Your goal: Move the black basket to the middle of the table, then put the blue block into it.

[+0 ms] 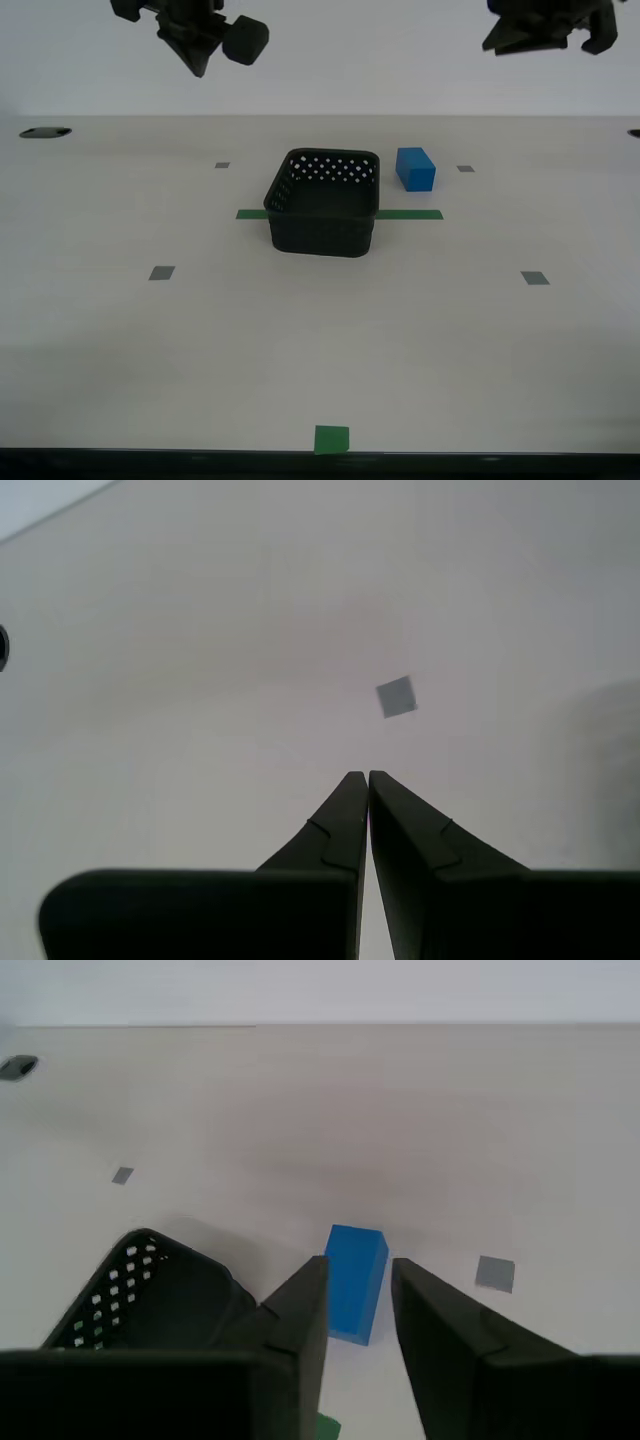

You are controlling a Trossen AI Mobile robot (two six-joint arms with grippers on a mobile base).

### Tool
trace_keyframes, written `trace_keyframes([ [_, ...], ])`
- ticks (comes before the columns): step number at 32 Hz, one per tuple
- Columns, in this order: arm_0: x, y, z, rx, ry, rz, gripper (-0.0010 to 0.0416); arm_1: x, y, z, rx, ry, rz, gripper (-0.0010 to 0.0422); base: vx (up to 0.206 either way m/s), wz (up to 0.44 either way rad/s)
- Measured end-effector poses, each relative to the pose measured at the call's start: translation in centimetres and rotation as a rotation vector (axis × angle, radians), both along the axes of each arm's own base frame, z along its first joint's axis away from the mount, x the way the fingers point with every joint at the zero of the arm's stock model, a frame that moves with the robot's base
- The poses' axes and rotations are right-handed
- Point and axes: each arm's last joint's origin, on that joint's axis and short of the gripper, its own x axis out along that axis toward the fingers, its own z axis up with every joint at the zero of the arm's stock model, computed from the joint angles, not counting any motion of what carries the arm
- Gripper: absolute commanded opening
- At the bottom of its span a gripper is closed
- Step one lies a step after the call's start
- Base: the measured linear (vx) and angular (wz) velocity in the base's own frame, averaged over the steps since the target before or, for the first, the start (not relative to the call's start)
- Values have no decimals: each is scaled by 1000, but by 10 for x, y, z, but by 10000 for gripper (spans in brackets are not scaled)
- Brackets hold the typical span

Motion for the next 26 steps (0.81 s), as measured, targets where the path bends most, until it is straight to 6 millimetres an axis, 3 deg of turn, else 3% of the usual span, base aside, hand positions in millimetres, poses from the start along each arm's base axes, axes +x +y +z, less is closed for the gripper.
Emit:
trace_keyframes([
  [4, 18, 10, -25, -11, 83, 21, 194, 2, 13, 1, 7, 18, 30, 0, 0, 0],
  [5, 33, 18, -31, -10, 74, 36, 237, 2, 15, 3, 9, 21, 31, 0, 0, 0],
  [7, 36, 26, -51, -25, 180, 52, 278, 2, 17, 3, 10, 23, 33, 0, 0, 0],
  [8, 51, 36, -55, -18, 151, 67, 316, 2, 18, 3, 9, 19, 35, 0, 0, 0],
  [11, 66, 49, -76, -27, 203, 91, 364, 3, 19, 3, 6, 18, 35, 0, -4, -8],
  [16, 78, 63, -105, -75, 321, 99, 382, 4, 20, 1, -9, 18, 31, 0, 0, 0],
  [21, 89, 68, -126, -113, 332, 80, 359, 4, 20, -10, -52, 23, 12, 0, 0, 0],
  [26, 89, 73, -128, -151, 317, 58, 364, 5, 22, -17, -58, 11, 14, 0, 0, 0],
])
